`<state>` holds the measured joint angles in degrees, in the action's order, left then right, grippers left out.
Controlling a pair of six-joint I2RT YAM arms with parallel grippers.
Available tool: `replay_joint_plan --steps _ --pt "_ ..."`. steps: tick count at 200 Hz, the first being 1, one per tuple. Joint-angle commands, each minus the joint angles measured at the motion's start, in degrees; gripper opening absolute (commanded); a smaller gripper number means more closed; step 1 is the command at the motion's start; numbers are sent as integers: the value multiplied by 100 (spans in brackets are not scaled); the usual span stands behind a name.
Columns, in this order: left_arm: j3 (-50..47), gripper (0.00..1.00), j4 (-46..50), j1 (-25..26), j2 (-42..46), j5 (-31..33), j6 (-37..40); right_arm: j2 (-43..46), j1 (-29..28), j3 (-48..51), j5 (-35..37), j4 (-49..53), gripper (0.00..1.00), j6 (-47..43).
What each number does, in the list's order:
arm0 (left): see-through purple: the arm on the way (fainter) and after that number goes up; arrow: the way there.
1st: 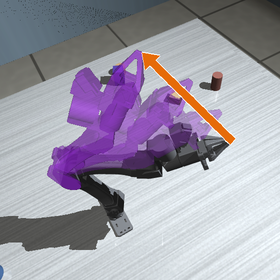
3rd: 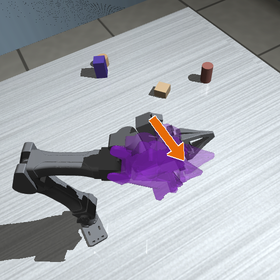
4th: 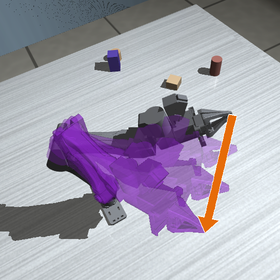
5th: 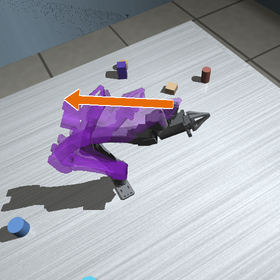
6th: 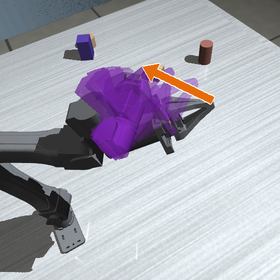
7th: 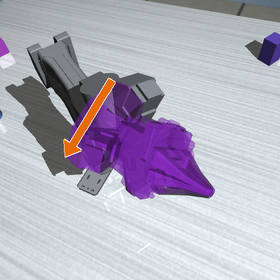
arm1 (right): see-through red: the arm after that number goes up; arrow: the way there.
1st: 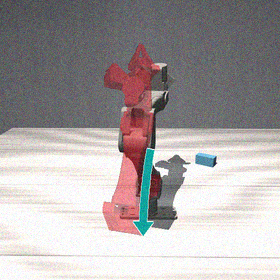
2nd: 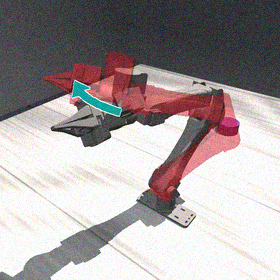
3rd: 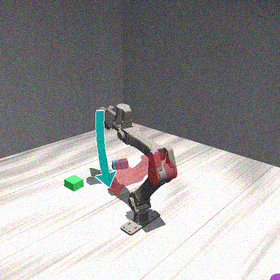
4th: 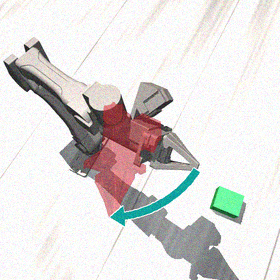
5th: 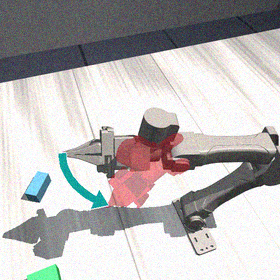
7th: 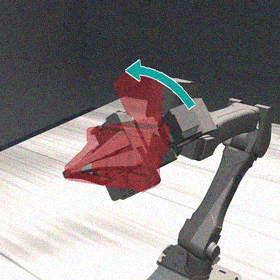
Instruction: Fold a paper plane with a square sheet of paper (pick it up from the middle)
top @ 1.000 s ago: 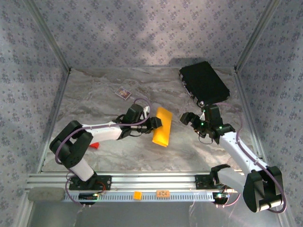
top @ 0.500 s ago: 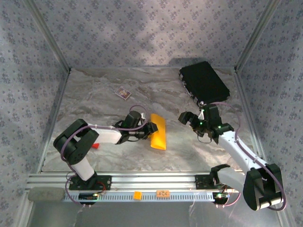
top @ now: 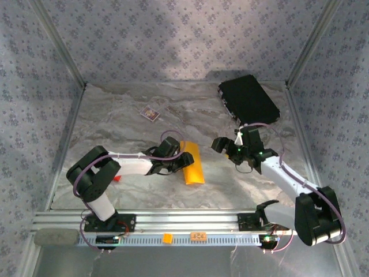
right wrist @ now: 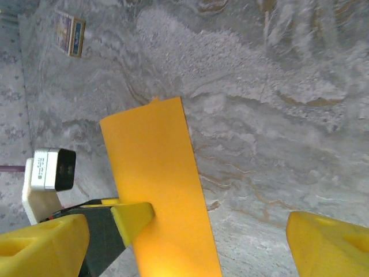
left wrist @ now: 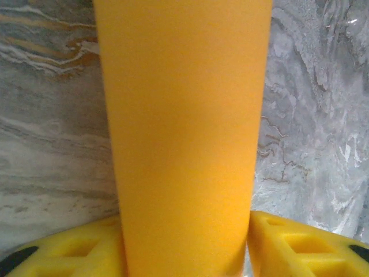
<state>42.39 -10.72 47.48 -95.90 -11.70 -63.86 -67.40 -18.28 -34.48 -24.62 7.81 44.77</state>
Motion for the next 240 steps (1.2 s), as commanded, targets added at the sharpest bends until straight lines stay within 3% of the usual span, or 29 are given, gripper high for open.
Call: replay_joint_plan --steps 1,37,69,136,185,240 --pt "216 55 1105 44 113 566 460 -188 -71 55 -418 -308 87 -125" --pt "338 59 1580 73 233 946 668 -272 -164 39 -436 -407 78 -188" --pt "288 60 1642 77 366 1166 673 -356 -245 47 -617 -569 64 -314" --pt "405 57 1810 71 188 1223 749 -1175 -702 -288 -1071 -720 40 -537" --pt "462 59 1756 55 20 1112 813 -1956 -985 -644 -1112 -655 15 -652" --pt "409 61 1636 -16 -154 1028 719 -2589 -1188 -943 -1189 -551 6 -763"
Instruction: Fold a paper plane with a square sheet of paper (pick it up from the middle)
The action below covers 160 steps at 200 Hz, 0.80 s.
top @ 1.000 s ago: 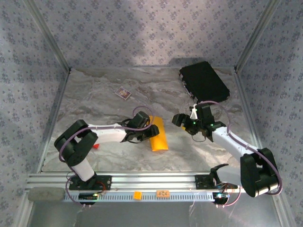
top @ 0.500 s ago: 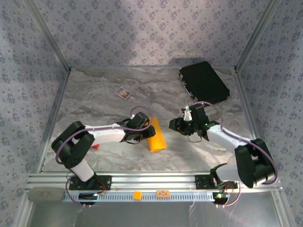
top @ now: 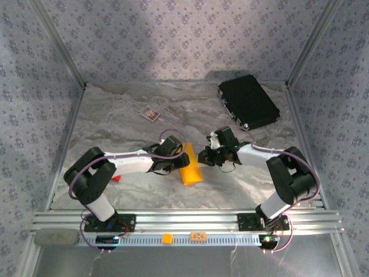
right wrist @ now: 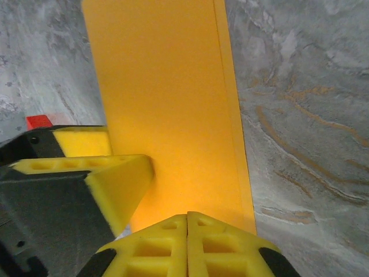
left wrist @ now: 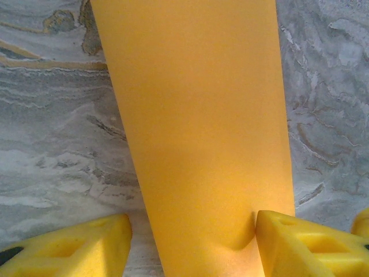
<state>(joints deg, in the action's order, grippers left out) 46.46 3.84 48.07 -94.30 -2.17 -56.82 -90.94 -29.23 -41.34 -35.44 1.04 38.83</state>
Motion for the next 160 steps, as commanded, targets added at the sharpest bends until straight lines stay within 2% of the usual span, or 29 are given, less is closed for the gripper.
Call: replay_joint_plan --steps 1,56,117,150,160 --pt "3 60 179 -73 -315 67 14 -242 -96 -263 -109 130 6 -167" --pt "43 60 117 -76 -440 -8 23 -654 -179 -403 -164 110 6 -195" --pt "14 62 49 -77 -176 -22 83 -1014 -201 -389 365 624 5 -24" --pt "-228 81 -276 -134 504 29 83 -864 -224 52 608 240 4 933" --pt "-311 92 -347 -194 726 39 130 -809 -254 206 643 10 4 1268"
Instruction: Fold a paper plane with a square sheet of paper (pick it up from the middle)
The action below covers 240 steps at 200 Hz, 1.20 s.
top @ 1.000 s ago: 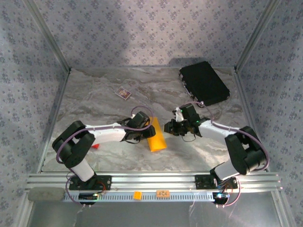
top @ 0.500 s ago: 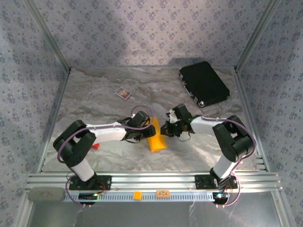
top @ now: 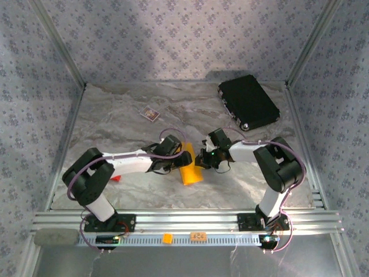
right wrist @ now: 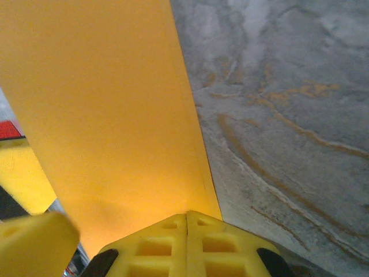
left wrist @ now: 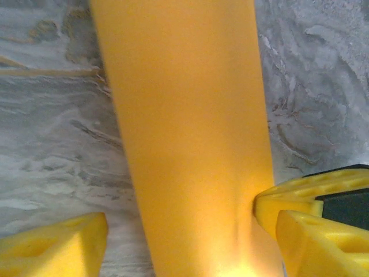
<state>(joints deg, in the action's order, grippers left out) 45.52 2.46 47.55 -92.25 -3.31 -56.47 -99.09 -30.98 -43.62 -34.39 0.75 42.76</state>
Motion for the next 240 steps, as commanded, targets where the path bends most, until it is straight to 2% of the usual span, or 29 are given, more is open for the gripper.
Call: replay_joint_plan --steps 1,10,37,54,76,85,101,118,147,195,240 --pt "-222 93 -210 -145 548 154 98 14 -81 446 543 21 4 909" --pt "-262 100 -204 -206 754 174 152 60 -107 550 631 -74 3 1222" --pt "-312 100 -22 -316 1244 531 277 209 -254 874 861 -586 3 1948" --pt "-355 100 176 -335 1443 904 381 241 -329 900 970 -616 3 1986" --pt "-536 100 -52 -362 1661 1202 743 255 -319 890 987 -594 3 1970" --pt "-596 100 -125 -388 1717 1058 856 274 -321 882 979 -590 4 1947" --pt "-447 100 295 -642 1655 622 659 281 -312 861 963 -574 4 1920" --pt "-693 96 -488 -921 1474 -395 621 281 -303 855 969 -570 4 1889" --pt "-810 83 -1234 -1161 1013 -1394 379 283 -271 820 952 -524 4 1833" --pt "-552 61 -1662 -1172 158 -2174 79 302 -245 820 928 -519 4 1806" --pt "-540 58 -1854 -1169 -174 -2339 -44 315 -240 824 925 -546 4 1793"
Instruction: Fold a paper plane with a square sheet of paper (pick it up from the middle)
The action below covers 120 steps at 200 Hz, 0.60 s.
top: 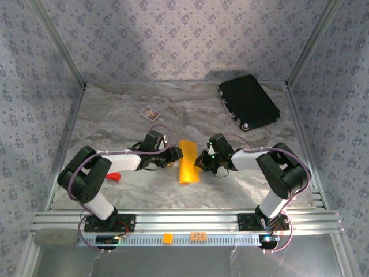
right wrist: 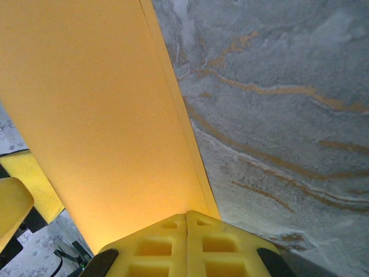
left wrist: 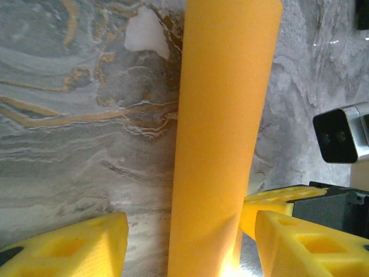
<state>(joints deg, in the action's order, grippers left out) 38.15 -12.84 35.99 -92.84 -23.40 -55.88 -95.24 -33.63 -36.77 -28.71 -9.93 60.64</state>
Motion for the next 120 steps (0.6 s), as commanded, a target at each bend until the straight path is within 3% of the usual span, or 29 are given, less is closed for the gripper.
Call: replay_joint_plan --steps 1,36,120 --pt "199 58 -324 -13 -122 -336 -101 -72 28 142 357 525 4 2" --pt "301 50 -264 20 -259 -454 -34 -63 49 172 357 484 4 20" --pt "548 41 147 198 -604 -328 189 6 58 206 333 361 5 30"
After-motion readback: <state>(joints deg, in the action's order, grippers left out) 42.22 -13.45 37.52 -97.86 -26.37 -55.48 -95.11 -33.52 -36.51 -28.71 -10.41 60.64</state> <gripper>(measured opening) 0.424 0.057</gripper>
